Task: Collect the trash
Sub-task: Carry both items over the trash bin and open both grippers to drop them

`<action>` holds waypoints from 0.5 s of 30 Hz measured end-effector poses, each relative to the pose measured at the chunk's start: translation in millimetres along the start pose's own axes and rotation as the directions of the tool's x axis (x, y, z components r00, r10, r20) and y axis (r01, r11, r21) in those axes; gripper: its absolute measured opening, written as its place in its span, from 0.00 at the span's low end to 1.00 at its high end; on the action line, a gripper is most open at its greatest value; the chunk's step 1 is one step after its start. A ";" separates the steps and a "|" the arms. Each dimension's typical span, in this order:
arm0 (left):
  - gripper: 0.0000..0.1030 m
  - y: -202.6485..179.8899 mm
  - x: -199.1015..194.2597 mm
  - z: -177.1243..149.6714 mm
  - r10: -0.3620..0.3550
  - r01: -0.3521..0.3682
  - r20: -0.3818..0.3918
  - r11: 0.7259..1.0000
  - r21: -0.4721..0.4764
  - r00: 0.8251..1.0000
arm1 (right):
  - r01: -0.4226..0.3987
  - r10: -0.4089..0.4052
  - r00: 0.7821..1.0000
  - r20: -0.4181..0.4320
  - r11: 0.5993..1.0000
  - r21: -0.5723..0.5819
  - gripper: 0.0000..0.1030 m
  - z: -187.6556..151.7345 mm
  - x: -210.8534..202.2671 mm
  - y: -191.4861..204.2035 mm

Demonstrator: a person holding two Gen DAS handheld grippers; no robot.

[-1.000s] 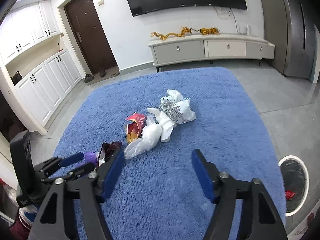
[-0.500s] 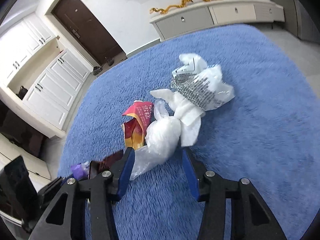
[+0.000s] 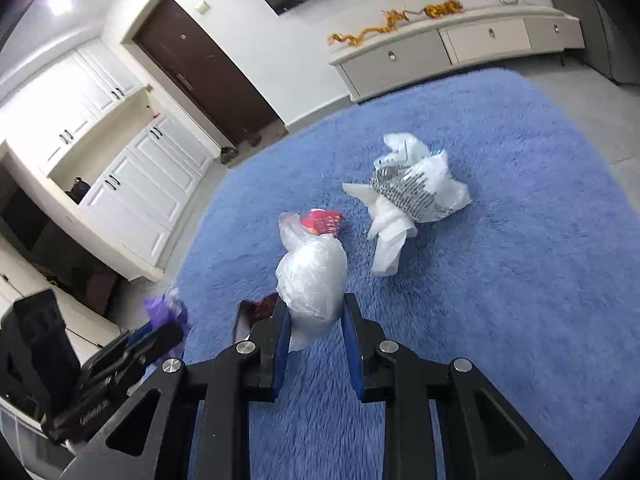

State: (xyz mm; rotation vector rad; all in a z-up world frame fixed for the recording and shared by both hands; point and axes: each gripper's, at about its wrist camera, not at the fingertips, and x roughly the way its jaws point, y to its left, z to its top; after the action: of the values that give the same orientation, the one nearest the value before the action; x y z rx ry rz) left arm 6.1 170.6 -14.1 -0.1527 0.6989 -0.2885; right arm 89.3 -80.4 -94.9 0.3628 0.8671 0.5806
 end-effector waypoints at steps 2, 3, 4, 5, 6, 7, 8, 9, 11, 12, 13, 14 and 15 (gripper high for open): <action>0.29 -13.9 -1.9 4.8 -0.017 0.017 0.006 1.000 0.018 1.000 | 0.009 -0.009 0.999 0.037 1.000 0.002 0.22 -2.8 -23.0 -5.2; 0.29 -23.8 -1.1 8.1 -0.030 0.030 0.007 0.999 0.029 1.000 | 0.012 -0.013 0.998 0.056 1.000 0.009 0.22 -4.0 -33.2 -9.2; 0.29 -32.1 1.3 11.1 -0.040 0.040 0.007 0.998 0.039 0.999 | 0.018 -0.019 0.997 0.076 1.000 0.016 0.22 -5.7 -44.6 -14.2; 0.29 -41.8 3.9 14.4 -0.052 0.051 0.006 0.997 0.051 0.999 | 0.032 -0.034 0.995 0.098 0.999 0.021 0.22 -7.1 -57.1 -18.8; 0.29 -54.8 8.3 18.3 -0.068 0.068 0.003 0.995 0.067 0.998 | 0.051 -0.054 0.992 0.118 0.998 0.024 0.22 -8.5 -67.7 -23.0; 0.29 -67.6 11.9 21.1 -0.086 0.085 -0.001 0.993 0.081 0.996 | 0.069 -0.072 0.988 0.136 0.997 0.030 0.22 -10.0 -79.3 -29.6; 0.29 -76.4 15.5 23.3 -0.097 0.097 -0.005 0.991 0.090 0.995 | 0.089 -0.094 0.984 0.154 0.995 0.040 0.22 -10.4 -91.8 -36.9; 0.29 -92.9 21.8 26.5 -0.118 0.119 -0.014 0.987 0.108 0.993 | 0.113 -0.121 0.978 0.172 0.992 0.052 0.22 -12.0 -105.2 -46.2; 0.28 -121.3 35.5 31.6 -0.155 0.158 -0.036 0.979 0.132 0.987 | 0.163 -0.175 0.964 0.199 0.984 0.076 0.22 -17.9 -126.7 -63.3; 0.29 -135.2 42.5 34.0 -0.173 0.178 -0.049 0.974 0.142 0.984 | 0.190 -0.206 0.956 0.209 0.977 0.091 0.22 -21.1 -138.0 -74.1; 0.28 -149.7 50.8 36.4 -0.191 0.198 -0.064 0.968 0.151 0.980 | 0.221 -0.242 0.946 0.218 0.969 0.113 0.22 -24.7 -151.6 -88.9; 0.28 -170.3 62.1 39.6 -0.214 0.225 -0.085 0.960 0.165 0.973 | 0.245 -0.269 0.937 0.222 0.961 0.131 0.22 -28.1 -160.4 -101.1; 0.28 -185.0 69.2 41.0 -0.227 0.241 -0.097 0.954 0.177 0.969 | 0.276 -0.307 0.925 0.225 0.948 0.158 0.22 -31.9 -172.1 -117.4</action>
State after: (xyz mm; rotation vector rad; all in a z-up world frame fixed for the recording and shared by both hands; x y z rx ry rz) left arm 44.4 -24.9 17.9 -0.0440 0.7256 -0.5882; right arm 14.8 -276.1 -70.9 0.4001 0.7004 0.1987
